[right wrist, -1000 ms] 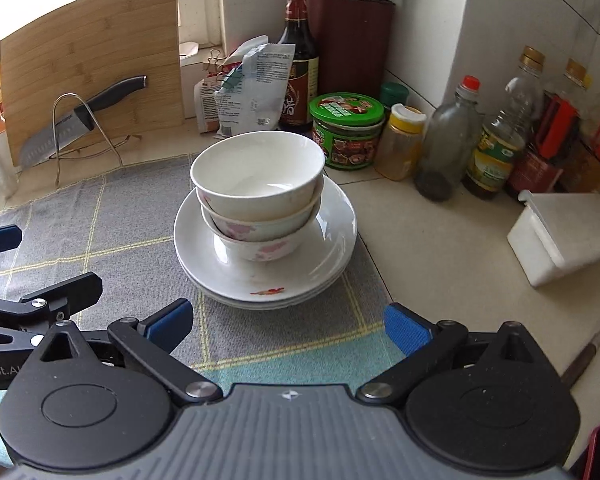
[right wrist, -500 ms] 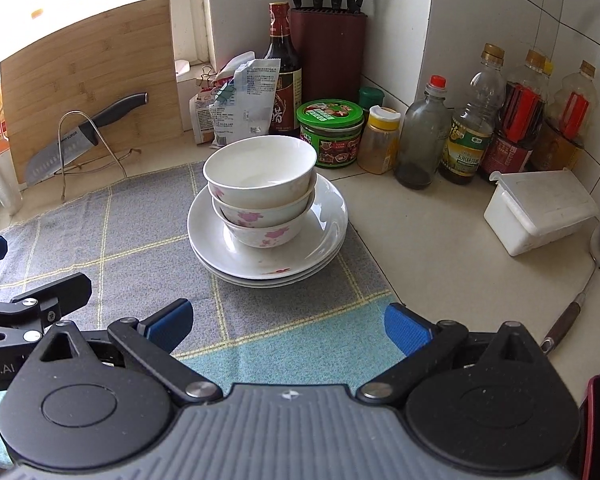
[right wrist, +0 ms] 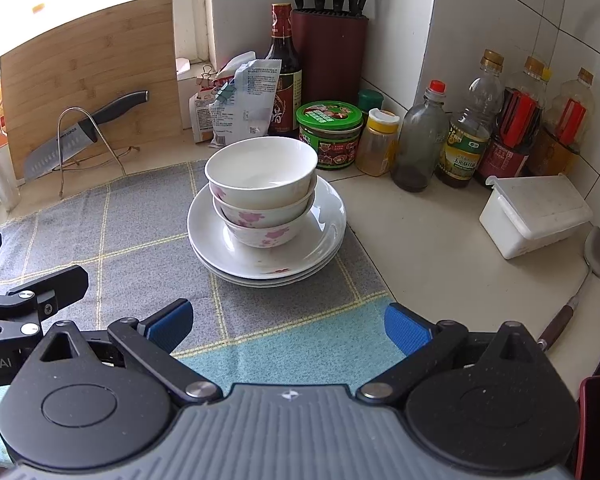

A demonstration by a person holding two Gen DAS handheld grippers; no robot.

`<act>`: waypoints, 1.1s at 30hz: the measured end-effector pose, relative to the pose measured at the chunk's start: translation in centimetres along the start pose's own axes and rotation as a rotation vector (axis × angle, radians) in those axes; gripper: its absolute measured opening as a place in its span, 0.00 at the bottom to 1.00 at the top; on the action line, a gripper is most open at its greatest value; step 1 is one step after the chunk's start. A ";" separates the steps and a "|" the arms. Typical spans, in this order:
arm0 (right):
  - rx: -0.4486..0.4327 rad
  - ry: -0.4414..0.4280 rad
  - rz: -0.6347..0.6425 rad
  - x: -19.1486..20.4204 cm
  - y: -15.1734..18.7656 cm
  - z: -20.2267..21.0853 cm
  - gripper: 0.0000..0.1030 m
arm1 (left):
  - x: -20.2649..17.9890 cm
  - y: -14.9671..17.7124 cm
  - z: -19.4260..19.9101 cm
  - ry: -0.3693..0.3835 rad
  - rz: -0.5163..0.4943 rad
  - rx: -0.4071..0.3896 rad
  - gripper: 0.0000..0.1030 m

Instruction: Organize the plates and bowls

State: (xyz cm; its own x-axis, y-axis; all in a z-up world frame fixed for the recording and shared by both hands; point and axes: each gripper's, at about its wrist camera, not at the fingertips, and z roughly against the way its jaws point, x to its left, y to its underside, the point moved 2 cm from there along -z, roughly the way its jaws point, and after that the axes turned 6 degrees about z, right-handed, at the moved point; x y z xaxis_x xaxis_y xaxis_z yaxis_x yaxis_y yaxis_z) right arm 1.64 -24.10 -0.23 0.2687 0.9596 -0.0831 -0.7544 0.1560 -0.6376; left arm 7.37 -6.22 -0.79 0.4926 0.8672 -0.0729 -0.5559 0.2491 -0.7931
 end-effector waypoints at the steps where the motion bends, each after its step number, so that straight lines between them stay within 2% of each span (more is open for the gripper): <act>1: -0.001 0.000 0.000 0.0 0.0 0.0 1.00 | 0.0 0.0 0.0 0.000 0.000 0.000 0.99; 33: 0.005 0.024 -0.002 -0.4 -0.1 0.4 1.00 | -0.4 -0.3 0.2 -0.004 -0.012 -0.003 0.99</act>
State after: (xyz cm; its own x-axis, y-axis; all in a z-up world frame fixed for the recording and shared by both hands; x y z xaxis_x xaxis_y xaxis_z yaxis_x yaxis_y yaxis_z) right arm 1.37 -24.37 0.17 0.2846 0.9535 -0.0997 -0.7568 0.1596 -0.6339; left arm 7.20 -6.61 -0.42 0.4962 0.8661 -0.0608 -0.5482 0.2582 -0.7955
